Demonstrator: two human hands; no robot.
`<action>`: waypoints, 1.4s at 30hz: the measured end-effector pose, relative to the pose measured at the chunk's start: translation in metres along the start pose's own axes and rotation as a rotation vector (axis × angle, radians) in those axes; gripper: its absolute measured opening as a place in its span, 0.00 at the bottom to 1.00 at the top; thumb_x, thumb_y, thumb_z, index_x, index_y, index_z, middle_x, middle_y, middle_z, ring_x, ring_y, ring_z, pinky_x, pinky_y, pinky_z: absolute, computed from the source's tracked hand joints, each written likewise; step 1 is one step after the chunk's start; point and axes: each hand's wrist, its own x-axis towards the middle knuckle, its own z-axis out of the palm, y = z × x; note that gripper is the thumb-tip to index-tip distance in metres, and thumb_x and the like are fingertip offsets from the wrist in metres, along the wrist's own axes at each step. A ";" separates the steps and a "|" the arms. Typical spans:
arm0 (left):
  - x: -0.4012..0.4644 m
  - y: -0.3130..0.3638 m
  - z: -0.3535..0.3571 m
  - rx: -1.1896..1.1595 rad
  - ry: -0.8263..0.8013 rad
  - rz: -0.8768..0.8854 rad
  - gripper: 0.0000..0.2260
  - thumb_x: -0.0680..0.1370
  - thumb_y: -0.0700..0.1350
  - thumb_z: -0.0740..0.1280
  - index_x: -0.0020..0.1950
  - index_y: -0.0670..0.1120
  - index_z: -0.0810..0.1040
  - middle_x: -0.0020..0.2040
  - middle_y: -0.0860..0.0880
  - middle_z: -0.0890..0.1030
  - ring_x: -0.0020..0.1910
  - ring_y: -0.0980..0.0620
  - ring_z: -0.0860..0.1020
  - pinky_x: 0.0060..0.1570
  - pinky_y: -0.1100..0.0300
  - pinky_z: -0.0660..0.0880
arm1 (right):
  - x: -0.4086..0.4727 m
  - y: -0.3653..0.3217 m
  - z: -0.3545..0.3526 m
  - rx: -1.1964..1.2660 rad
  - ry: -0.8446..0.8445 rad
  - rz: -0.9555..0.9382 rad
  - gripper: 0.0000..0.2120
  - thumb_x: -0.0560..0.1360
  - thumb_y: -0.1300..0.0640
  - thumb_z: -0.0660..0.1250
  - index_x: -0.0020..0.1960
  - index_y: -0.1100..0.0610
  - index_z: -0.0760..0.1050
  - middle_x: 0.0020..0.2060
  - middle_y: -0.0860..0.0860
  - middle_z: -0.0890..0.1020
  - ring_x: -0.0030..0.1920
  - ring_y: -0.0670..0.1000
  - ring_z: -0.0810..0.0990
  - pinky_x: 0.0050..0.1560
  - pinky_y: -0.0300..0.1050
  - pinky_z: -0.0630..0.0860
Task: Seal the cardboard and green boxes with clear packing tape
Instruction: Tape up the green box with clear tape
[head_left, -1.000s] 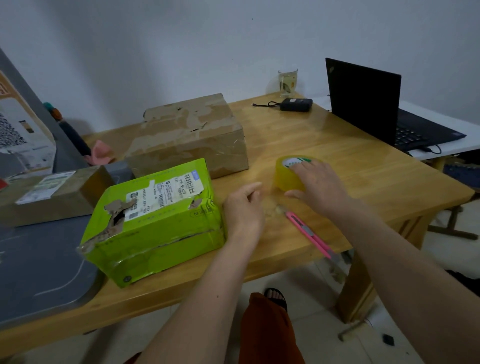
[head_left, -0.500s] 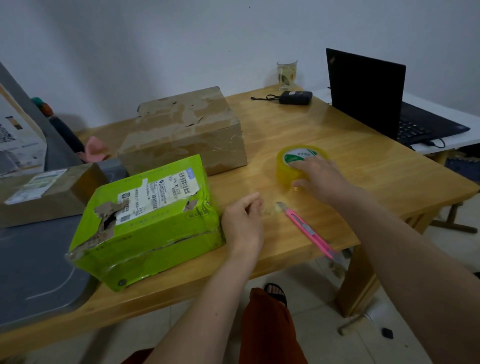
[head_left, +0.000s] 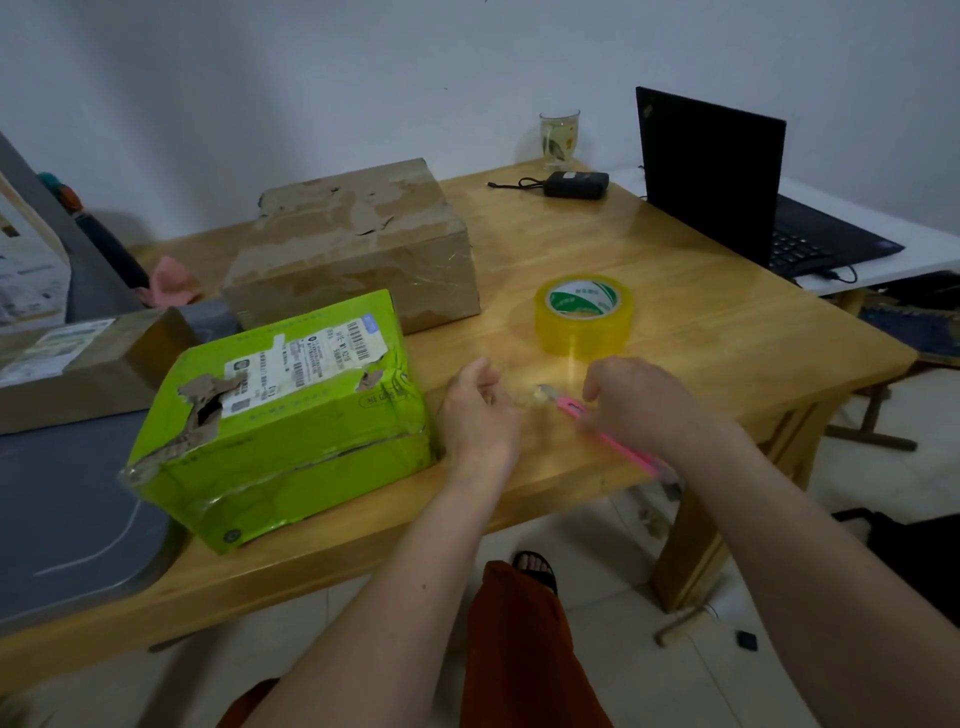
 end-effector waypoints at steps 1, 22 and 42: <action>-0.001 0.000 -0.001 0.009 -0.005 0.005 0.17 0.81 0.38 0.62 0.69 0.42 0.73 0.60 0.47 0.80 0.60 0.49 0.77 0.65 0.55 0.71 | -0.001 0.002 0.000 0.017 -0.003 0.005 0.13 0.75 0.50 0.69 0.54 0.58 0.77 0.49 0.54 0.80 0.51 0.55 0.78 0.49 0.49 0.76; -0.002 -0.005 0.004 -0.085 0.081 0.002 0.15 0.80 0.39 0.65 0.67 0.41 0.76 0.59 0.45 0.81 0.58 0.50 0.79 0.59 0.61 0.72 | -0.007 0.026 -0.008 0.251 0.262 -0.062 0.11 0.80 0.60 0.59 0.60 0.51 0.74 0.47 0.53 0.80 0.45 0.55 0.77 0.40 0.51 0.75; 0.000 -0.004 0.006 -0.218 0.147 -0.019 0.11 0.81 0.37 0.62 0.60 0.40 0.81 0.50 0.45 0.85 0.47 0.54 0.82 0.53 0.60 0.77 | 0.009 -0.010 0.014 0.057 0.293 -0.033 0.21 0.78 0.69 0.57 0.70 0.63 0.62 0.72 0.55 0.66 0.75 0.52 0.56 0.52 0.48 0.73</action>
